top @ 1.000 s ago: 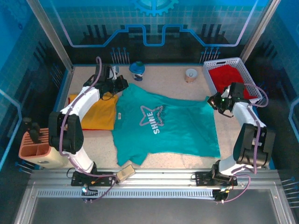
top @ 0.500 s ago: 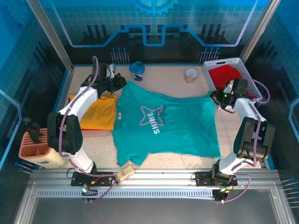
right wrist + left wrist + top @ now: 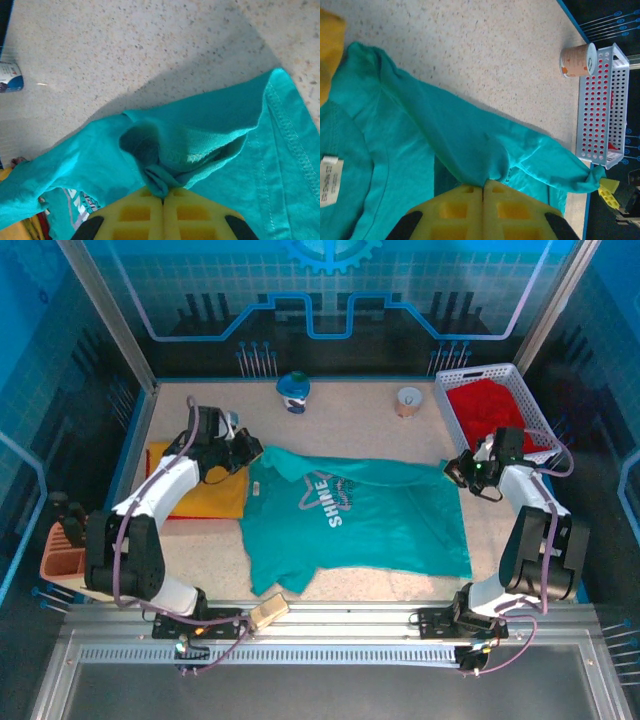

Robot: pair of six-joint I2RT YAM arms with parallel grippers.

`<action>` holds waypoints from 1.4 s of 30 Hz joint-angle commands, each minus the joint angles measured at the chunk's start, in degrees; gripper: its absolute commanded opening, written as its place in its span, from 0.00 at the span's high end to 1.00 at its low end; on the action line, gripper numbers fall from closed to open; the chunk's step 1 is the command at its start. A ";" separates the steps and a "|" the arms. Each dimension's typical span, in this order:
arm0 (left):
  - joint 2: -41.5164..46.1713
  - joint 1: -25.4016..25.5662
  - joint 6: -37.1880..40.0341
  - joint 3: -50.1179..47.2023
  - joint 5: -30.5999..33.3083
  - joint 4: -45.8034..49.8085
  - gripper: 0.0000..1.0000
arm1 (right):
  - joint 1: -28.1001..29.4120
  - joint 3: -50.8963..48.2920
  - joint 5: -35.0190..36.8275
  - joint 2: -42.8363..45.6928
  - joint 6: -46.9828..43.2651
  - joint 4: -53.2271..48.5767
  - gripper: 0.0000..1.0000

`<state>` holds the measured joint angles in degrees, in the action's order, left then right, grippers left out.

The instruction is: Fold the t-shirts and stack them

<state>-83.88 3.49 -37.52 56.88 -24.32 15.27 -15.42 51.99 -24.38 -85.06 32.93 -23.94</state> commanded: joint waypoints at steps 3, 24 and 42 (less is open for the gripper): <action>3.54 -0.28 -1.49 -4.38 -1.05 2.48 1.00 | 0.18 -2.82 2.71 0.90 -1.31 -2.74 0.98; 6.39 -0.24 0.08 -11.78 0.94 6.70 1.00 | -0.05 -5.01 6.19 -1.16 -3.92 -3.57 0.95; 7.38 -0.84 1.74 -15.16 4.46 8.89 1.00 | -0.49 -8.71 10.77 8.34 -2.21 -5.05 0.42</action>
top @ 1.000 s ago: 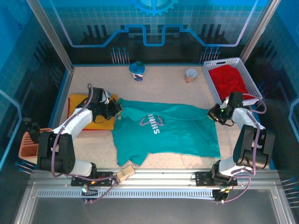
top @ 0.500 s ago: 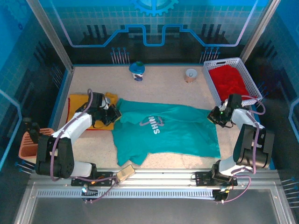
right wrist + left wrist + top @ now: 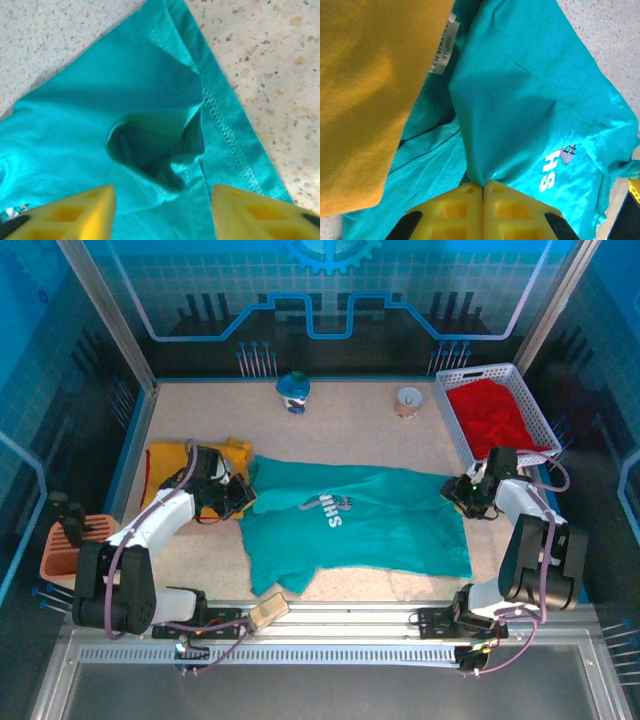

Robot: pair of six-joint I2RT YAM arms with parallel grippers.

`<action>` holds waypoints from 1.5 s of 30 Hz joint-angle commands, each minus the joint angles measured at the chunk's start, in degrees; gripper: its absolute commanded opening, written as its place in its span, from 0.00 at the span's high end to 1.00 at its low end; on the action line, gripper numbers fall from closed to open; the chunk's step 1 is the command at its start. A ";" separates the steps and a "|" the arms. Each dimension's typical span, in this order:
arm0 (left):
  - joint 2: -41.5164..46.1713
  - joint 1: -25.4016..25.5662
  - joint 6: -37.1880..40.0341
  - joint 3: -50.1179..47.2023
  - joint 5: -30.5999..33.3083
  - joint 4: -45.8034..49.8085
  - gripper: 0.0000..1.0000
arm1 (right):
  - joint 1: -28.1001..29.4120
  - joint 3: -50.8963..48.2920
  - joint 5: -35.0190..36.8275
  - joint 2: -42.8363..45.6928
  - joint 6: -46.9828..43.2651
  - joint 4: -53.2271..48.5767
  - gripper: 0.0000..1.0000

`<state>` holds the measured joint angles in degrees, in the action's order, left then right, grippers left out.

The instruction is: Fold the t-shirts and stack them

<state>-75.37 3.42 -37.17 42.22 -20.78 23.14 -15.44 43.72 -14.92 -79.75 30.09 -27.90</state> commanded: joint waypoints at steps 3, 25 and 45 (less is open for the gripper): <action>-3.16 -1.12 1.65 0.03 0.22 0.01 1.00 | -0.51 -0.12 1.67 4.76 0.61 -1.63 0.41; -3.30 -1.19 1.30 -0.91 -0.83 -1.87 1.00 | 8.42 6.01 -3.22 -5.12 2.18 8.78 0.44; -2.68 -1.17 1.90 0.76 -1.41 -0.13 1.00 | 1.25 0.29 0.60 -4.95 2.00 3.69 0.33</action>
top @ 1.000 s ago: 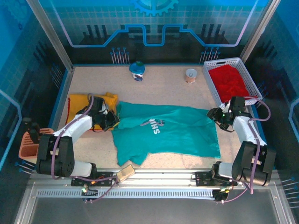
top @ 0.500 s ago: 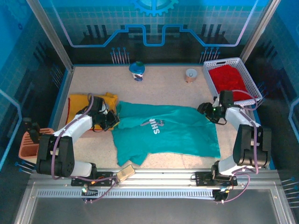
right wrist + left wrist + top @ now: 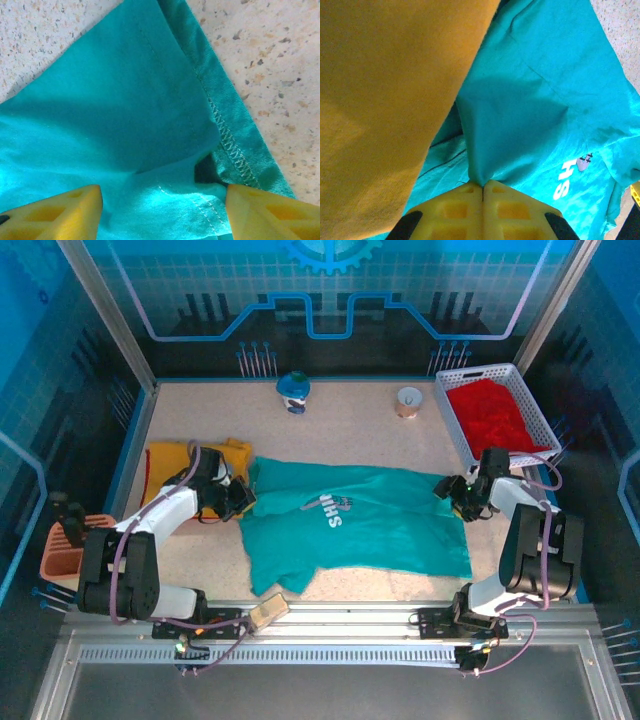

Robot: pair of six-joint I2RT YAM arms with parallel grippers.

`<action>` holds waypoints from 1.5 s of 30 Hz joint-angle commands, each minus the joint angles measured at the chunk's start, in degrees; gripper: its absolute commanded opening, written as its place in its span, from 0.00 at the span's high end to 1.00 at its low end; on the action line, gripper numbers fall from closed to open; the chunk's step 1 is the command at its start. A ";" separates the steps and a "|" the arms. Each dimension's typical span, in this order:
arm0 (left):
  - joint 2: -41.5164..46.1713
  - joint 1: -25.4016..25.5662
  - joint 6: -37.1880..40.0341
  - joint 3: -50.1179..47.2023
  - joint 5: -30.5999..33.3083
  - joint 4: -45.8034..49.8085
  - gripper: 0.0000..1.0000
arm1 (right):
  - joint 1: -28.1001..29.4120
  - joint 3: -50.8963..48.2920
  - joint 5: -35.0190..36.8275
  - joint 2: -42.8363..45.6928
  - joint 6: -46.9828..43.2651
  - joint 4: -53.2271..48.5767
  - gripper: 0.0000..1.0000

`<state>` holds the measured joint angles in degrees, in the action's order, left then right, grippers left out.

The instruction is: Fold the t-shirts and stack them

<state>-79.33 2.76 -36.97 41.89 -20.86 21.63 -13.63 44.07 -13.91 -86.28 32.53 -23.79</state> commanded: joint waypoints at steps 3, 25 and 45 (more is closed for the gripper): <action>1.88 -0.53 1.81 1.10 -1.11 1.93 1.00 | -0.61 0.31 0.33 2.36 -0.62 -1.25 0.33; -9.24 -1.72 5.11 8.21 0.82 3.35 1.00 | -1.18 -1.45 0.89 6.78 -1.88 -2.45 0.32; -15.34 -1.64 1.86 16.81 -3.21 3.43 1.00 | -1.57 -2.23 0.49 7.57 -2.35 -2.06 0.32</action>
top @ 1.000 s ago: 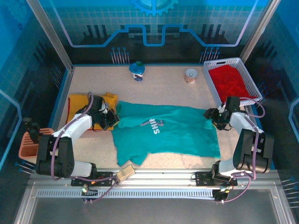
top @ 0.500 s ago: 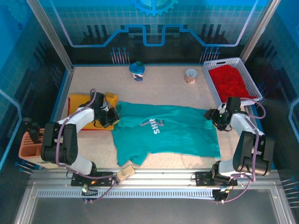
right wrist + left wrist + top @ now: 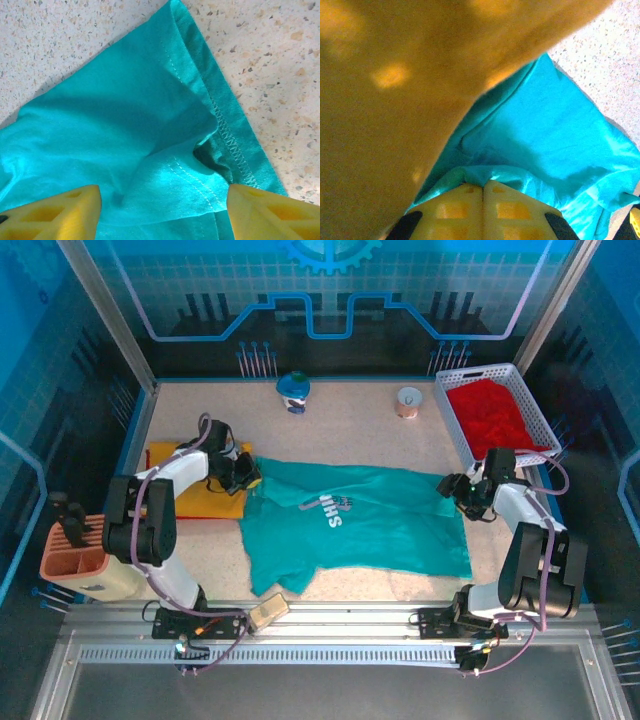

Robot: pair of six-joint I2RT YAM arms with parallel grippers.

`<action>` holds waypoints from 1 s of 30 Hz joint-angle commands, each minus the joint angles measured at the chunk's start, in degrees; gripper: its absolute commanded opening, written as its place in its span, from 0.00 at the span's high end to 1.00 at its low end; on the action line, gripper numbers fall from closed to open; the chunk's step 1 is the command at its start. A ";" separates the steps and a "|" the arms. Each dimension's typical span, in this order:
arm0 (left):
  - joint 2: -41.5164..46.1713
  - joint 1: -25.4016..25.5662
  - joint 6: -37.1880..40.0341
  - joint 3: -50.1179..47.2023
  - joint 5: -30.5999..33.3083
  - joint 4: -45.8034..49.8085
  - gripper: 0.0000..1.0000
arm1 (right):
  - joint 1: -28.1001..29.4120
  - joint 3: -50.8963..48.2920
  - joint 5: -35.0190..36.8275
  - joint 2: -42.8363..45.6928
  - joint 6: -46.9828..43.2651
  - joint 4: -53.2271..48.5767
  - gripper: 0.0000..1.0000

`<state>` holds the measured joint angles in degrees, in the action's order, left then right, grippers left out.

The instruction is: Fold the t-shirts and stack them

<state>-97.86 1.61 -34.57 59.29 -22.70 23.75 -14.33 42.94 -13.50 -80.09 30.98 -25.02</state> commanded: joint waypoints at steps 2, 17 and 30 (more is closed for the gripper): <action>4.15 -0.53 0.24 -1.90 0.10 2.08 1.00 | -0.81 -1.28 -0.22 1.18 -0.59 -0.41 0.32; -1.70 -0.90 2.23 6.46 2.66 5.28 0.77 | -0.77 -2.24 -2.02 2.62 -0.68 0.32 0.32; 16.56 11.23 -7.70 -11.02 4.59 -1.70 0.54 | -0.65 -2.19 -2.74 3.08 -0.48 0.66 0.32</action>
<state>-81.87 9.80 -38.11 51.66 -19.44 24.75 -14.33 41.21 -15.42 -78.30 31.00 -24.43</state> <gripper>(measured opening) 0.464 0.681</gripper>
